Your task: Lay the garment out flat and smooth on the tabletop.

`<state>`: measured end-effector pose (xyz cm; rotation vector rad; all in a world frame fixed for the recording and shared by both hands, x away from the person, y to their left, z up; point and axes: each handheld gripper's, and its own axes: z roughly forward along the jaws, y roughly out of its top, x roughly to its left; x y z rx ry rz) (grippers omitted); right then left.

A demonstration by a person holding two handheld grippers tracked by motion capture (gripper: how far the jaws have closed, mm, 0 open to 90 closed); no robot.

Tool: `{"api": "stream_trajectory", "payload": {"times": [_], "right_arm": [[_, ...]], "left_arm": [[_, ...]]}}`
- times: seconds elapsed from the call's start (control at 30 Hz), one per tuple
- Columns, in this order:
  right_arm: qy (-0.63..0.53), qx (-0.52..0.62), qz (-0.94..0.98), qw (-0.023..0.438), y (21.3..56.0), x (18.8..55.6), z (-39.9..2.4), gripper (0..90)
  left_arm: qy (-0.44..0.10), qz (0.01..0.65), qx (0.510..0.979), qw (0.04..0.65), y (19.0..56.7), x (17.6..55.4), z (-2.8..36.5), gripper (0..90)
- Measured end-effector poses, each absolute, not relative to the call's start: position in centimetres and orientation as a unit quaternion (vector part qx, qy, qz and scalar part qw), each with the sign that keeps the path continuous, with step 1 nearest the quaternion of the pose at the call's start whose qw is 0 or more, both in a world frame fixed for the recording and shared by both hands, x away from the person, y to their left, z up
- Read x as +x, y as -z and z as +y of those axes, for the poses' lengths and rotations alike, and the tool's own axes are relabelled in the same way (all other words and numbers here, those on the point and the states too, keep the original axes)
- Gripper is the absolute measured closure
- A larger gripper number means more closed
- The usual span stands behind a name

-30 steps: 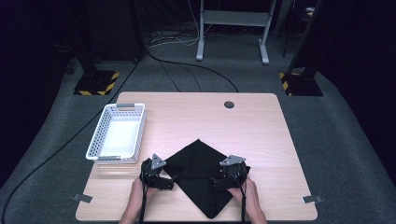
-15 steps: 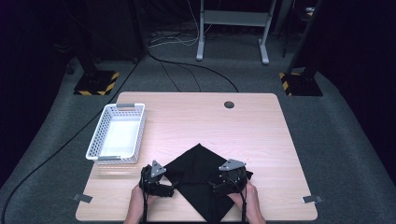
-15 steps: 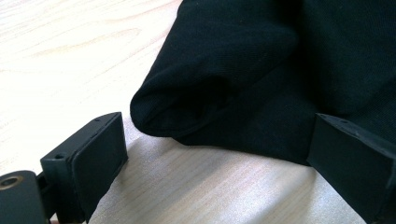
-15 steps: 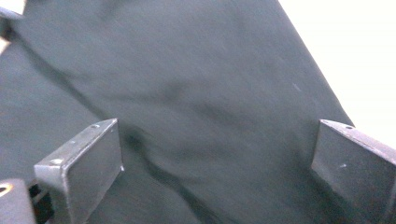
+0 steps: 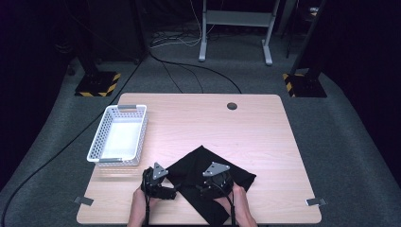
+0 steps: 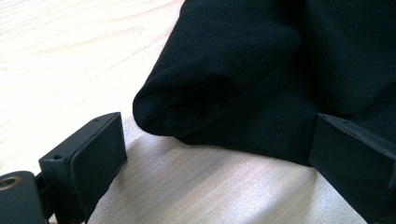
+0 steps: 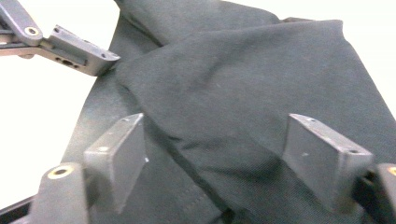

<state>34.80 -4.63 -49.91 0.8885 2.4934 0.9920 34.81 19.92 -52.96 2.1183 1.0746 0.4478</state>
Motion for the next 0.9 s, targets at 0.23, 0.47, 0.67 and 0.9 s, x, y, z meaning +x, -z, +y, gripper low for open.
{"api": "stream_trajectory", "payload": {"times": [0.23,0.47,0.67,0.9], "right_arm": [[-0.334,0.306,0.878,0.151,50.3,34.9,-4.0,50.5],[-0.341,0.309,0.876,0.145,50.4,35.0,-4.2,76.6],[-0.36,0.316,0.866,0.139,50.3,35.2,-4.7,87.3],[-0.376,0.324,0.856,0.145,49.5,35.5,-5.3,88.0]], "left_arm": [[-0.173,0.416,0.82,0.354,53.0,34.8,19.9,4.0],[-0.173,0.416,0.819,0.354,53.0,34.8,19.9,4.1],[-0.173,0.416,0.819,0.355,53.0,34.8,19.9,4.2],[-0.173,0.416,0.819,0.354,53.0,34.8,19.9,4.2]]}}
